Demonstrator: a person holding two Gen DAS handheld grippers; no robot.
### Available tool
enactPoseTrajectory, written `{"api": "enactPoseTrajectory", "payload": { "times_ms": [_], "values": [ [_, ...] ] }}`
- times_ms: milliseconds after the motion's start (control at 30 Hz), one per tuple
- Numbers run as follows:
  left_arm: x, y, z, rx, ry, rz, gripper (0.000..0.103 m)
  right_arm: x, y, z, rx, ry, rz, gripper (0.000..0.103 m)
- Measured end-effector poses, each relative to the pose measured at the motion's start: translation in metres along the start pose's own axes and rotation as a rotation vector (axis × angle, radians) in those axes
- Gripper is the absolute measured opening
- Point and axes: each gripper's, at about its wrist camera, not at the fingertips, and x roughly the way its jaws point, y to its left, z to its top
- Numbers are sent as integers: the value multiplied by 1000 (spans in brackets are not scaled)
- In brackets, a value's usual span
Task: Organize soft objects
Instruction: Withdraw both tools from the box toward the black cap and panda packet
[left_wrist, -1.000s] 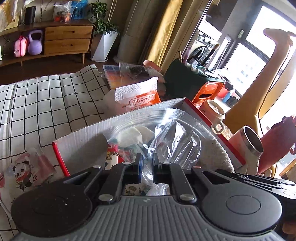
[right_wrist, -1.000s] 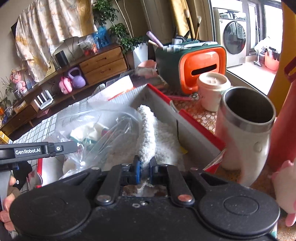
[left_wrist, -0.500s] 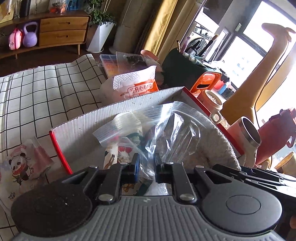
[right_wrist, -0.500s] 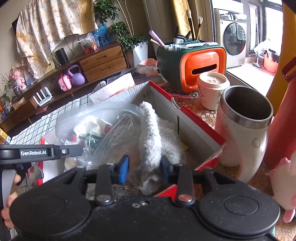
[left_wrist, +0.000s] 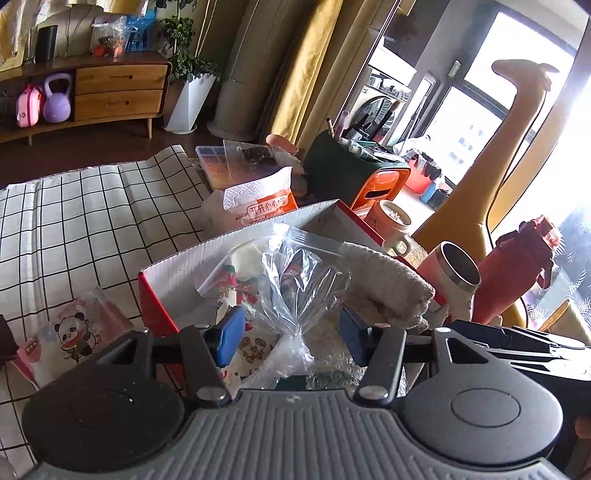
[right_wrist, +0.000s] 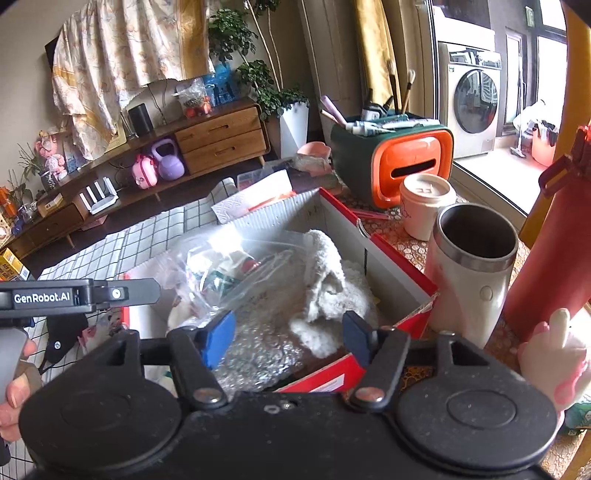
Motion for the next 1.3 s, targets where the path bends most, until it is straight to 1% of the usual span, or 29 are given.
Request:
{"api": "enactPoseTrajectory", "payload": {
  "times_ms": [233,367,467,500,567,767,867,967,1000,1167,1233,1267,1300],
  "values": [
    [-41,-11,-5,33,-23,10,56,-34,24,-3,-49,-21,23,72],
    [-64,-14,-9,44,-34,25,56,-52,37,-5,-77,-34,36,78],
    [-83,-14,-13,46,-37,21,57,-64,49,-8,-98,-38,57,83],
    [-89,-13,-14,47,-38,24,63,-68,53,-9,-104,-40,67,83],
    [-102,-11,-18,46,-38,25,73,-76,62,-12,-120,-43,86,85],
    [-142,1,-33,63,-57,29,74,-93,91,-19,-159,-46,136,91],
    [-164,9,-39,69,-68,38,82,-100,106,-21,-181,-51,156,95],
    [-187,20,-43,64,-92,29,84,-105,121,-23,-202,-56,179,99],
    [-195,24,-45,62,-102,29,86,-107,127,-25,-208,-58,187,100],
    [-229,52,-51,44,-135,73,87,-106,153,-29,-228,-48,215,102],
    [-240,66,-54,38,-140,92,92,-103,162,-32,-231,-38,223,103],
    [-244,72,-56,34,-143,109,97,-101,166,-33,-233,-34,225,103],
    [-248,80,-57,28,-146,129,100,-99,171,-34,-237,-28,227,103]
  ]
}}
